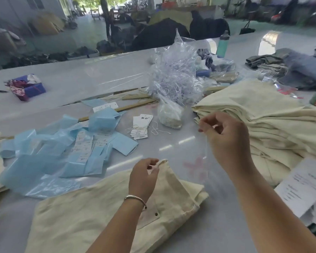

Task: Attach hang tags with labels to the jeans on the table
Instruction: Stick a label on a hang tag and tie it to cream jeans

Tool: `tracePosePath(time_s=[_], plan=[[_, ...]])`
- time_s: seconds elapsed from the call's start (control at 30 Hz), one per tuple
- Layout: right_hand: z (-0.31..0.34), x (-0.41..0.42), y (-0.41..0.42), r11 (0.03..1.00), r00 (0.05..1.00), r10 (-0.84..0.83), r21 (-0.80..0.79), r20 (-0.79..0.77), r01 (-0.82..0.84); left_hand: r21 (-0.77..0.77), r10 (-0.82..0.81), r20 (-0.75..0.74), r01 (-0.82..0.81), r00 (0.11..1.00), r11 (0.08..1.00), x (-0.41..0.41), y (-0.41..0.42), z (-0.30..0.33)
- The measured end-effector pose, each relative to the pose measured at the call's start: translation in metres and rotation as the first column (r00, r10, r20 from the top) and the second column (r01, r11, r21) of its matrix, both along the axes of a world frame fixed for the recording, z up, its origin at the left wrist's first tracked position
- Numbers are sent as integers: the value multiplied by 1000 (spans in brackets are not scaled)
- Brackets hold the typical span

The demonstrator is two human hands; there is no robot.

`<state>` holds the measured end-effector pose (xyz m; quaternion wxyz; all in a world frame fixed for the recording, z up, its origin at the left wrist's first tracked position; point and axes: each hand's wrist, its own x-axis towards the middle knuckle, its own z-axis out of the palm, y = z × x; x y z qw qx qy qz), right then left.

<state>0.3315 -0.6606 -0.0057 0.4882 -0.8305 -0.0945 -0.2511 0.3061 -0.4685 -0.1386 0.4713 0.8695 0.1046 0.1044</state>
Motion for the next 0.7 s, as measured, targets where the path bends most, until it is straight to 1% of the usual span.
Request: tracePosePath(time_s=[0.07, 0.1, 0.17, 0.2, 0.3, 0.4, 0.5, 0.57, 0.63, 0.7], plan=[[-2, 17, 10, 994, 994, 112, 19, -9, -112, 56, -6, -38, 8, 999, 998, 16, 2, -9], [-9, 23, 18, 985, 984, 173, 16, -44, -173, 74, -8, -68, 13, 998, 997, 23, 2, -13], [-34, 32, 35, 959, 949, 268, -45, -164, -279, 111, -16, -124, 30, 992, 993, 34, 2, -20], [-51, 36, 41, 941, 929, 288, -108, -233, -319, 129, -23, -142, 42, 990, 991, 39, 2, -23], [-106, 45, 52, 871, 885, 253, -307, -390, -385, 186, -37, -160, 67, 986, 980, 47, 3, -30], [-141, 49, 58, 819, 868, 216, -401, -447, -410, 205, -51, -176, 87, 983, 975, 52, 7, -34], [-154, 53, 60, 781, 880, 151, -492, -450, -385, 240, -65, -223, 119, 973, 964, 59, 11, -36], [-158, 54, 62, 782, 914, 120, -530, -387, -327, 210, -64, -257, 120, 964, 970, 62, 12, -36], [-162, 51, 64, 818, 946, 111, -513, -304, -261, 120, -55, -285, 93, 957, 988, 65, 11, -35], [-166, 48, 68, 878, 965, 92, -438, -247, -195, -19, -44, -304, 41, 952, 999, 66, 10, -32]])
